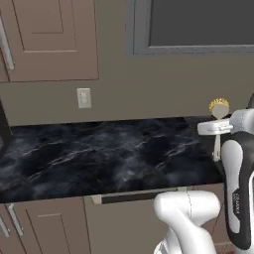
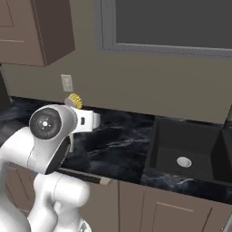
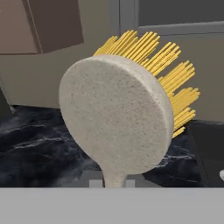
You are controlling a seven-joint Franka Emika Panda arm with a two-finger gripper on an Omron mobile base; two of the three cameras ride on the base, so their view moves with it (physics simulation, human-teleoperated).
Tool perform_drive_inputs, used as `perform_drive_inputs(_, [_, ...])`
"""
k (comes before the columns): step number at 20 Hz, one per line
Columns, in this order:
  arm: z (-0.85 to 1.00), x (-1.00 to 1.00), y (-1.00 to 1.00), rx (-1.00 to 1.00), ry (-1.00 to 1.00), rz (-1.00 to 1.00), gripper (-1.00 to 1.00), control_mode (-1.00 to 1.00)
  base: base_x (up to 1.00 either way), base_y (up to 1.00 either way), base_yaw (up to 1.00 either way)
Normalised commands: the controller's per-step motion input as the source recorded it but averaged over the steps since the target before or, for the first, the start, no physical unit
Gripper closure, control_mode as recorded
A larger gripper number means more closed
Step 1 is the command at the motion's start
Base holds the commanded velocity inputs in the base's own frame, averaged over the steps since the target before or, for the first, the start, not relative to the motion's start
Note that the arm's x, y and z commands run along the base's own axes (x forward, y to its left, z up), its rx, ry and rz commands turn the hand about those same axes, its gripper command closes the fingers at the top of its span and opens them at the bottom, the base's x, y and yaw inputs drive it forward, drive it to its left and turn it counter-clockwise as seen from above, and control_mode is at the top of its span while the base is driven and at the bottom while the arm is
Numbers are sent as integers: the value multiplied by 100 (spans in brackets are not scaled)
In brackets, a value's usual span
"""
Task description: Grab the spray bottle from the shelves, then place it next to the cutting board for sanitizing. Then grab the dish brush from the countertop next to the sink and place it next to the cutting board.
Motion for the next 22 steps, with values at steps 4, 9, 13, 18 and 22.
perform_drive_inputs(4, [0,0,0,0,0,0,100,100,-100,27,4])
perform_drive_inputs(9, [0,0,0,0,0,0,100,100,-98,82,11])
perform_drive_inputs(13, [0,0,0,0,0,0,100,100,-25,100,38])
perform_drive_inputs(18, [0,0,0,0,0,0,100,100,0,51,88])
perform_drive_inputs(22, [0,0,0,0,0,0,100,100,0,4,100])
